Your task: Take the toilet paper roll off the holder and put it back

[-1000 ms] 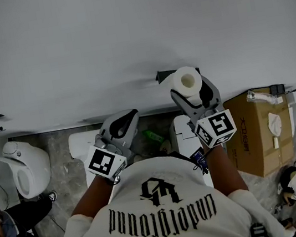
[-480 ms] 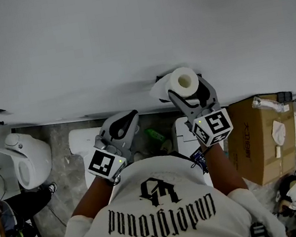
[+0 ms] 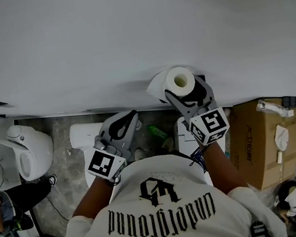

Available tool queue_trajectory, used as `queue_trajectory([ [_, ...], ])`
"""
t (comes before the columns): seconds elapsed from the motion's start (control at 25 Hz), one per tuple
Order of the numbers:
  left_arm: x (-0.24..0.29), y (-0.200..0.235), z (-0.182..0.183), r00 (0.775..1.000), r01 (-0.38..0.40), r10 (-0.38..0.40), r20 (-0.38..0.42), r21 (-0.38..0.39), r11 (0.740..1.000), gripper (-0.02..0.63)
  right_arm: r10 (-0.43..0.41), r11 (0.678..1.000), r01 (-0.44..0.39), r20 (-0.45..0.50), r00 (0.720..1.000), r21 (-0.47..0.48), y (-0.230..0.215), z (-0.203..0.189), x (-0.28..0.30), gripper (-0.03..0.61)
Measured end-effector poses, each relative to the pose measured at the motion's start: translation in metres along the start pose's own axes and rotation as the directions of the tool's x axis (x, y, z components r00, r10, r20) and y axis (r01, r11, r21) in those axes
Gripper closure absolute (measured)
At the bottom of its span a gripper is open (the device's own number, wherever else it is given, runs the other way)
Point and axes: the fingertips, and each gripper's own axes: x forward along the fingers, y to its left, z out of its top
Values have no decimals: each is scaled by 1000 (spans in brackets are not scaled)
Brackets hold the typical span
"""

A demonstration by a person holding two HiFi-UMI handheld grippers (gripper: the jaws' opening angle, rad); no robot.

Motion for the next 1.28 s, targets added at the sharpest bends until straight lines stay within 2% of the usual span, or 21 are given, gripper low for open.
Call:
queue_trajectory([
  [0.72, -15, -2, 1, 1000, -26, 27, -9, 6, 1000, 600, 13, 999, -14, -24, 1000, -36, 7, -8, 6, 245],
  [0.92, -23, -1, -3, 999, -29, 29, -14, 1, 1000, 600, -12, 999, 10, -52, 999, -47, 6, -11, 6, 244],
  [1.28, -34, -3, -10, 1000, 2, -2, -14, -4, 1000, 600, -62, 995, 59, -39, 997, -79, 2, -5, -9, 241],
])
